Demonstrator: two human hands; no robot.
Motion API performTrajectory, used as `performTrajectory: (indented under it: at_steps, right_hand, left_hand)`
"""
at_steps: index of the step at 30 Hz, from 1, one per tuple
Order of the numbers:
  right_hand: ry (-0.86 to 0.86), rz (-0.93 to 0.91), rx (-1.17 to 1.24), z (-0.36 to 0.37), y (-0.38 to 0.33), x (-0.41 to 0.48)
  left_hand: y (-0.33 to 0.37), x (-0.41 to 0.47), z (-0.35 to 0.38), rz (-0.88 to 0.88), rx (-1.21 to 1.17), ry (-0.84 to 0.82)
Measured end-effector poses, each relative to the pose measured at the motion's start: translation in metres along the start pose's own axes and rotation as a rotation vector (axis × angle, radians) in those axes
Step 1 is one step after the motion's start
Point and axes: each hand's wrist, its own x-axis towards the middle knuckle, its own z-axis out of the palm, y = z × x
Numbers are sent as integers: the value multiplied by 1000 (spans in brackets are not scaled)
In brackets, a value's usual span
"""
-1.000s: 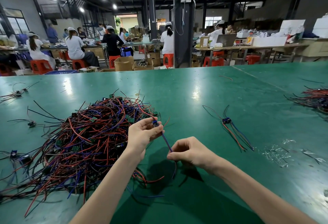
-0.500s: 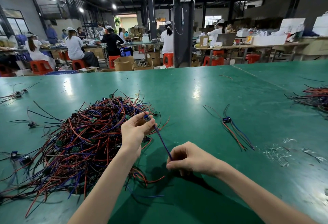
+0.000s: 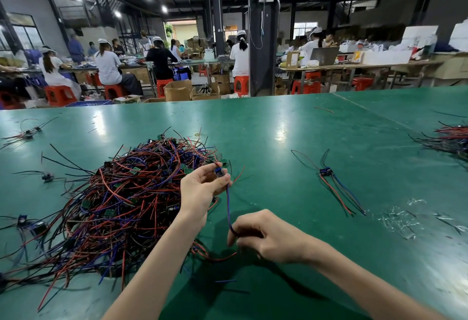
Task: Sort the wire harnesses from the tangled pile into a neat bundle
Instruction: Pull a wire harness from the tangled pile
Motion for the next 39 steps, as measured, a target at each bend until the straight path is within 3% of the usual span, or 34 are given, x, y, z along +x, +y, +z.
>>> performTrajectory:
  at_steps: [12,20,26,29,32,36,39]
  right_hand:
    - [250,-207,-68,15,-8,-2]
    - [277,-244,-156,13,-6,-1]
    - [69,35,-74,11,2,3]
    - [-11,340,171,9,7,3]
    - [64,580,423,5,11,5]
    - [133,681,519,-4,11,7]
    - [117,633,443,-4,9,4]
  left_hand:
    - [-11,-5,8,-24,22,-29]
    - [-12,-5,8,-22,63,-30]
    - [-13,-1,3,-67,16,41]
    - [-6,1,2,-75,-63,63]
    - [2,5,-2,-47,-96,69]
    - [5,3,-3,-28,-83,69]
    - [4,3,-4,-21,-66,75]
